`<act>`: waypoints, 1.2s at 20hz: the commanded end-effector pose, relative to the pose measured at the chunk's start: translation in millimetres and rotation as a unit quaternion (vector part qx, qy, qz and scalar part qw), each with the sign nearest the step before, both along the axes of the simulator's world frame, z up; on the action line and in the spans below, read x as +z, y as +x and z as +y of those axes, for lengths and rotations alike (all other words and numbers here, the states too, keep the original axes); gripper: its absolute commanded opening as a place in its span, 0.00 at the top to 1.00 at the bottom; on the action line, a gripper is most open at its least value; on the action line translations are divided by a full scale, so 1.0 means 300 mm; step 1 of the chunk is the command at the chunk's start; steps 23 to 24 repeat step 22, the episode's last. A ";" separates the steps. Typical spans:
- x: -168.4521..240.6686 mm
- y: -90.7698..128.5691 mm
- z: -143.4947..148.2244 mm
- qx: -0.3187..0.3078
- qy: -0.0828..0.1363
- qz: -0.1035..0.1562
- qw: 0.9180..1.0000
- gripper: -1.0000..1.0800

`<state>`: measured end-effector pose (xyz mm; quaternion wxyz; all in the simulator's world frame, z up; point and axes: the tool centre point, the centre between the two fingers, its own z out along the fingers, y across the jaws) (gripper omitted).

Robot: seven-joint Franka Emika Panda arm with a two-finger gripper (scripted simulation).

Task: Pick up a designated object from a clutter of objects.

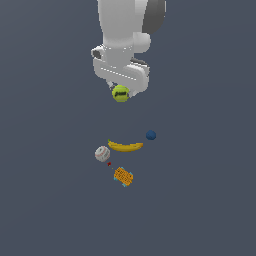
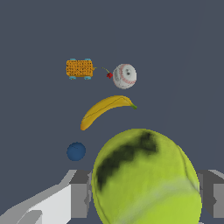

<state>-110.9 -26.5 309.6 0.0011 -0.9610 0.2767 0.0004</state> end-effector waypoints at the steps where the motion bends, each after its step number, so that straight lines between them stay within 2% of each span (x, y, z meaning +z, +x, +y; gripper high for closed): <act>1: 0.077 -0.002 -0.023 0.000 0.000 0.000 1.000 1.00; 12: 0.304 0.004 -0.094 0.000 -0.001 0.000 1.000 1.00; 24: 0.346 0.011 -0.106 0.000 -0.001 0.000 1.000 1.00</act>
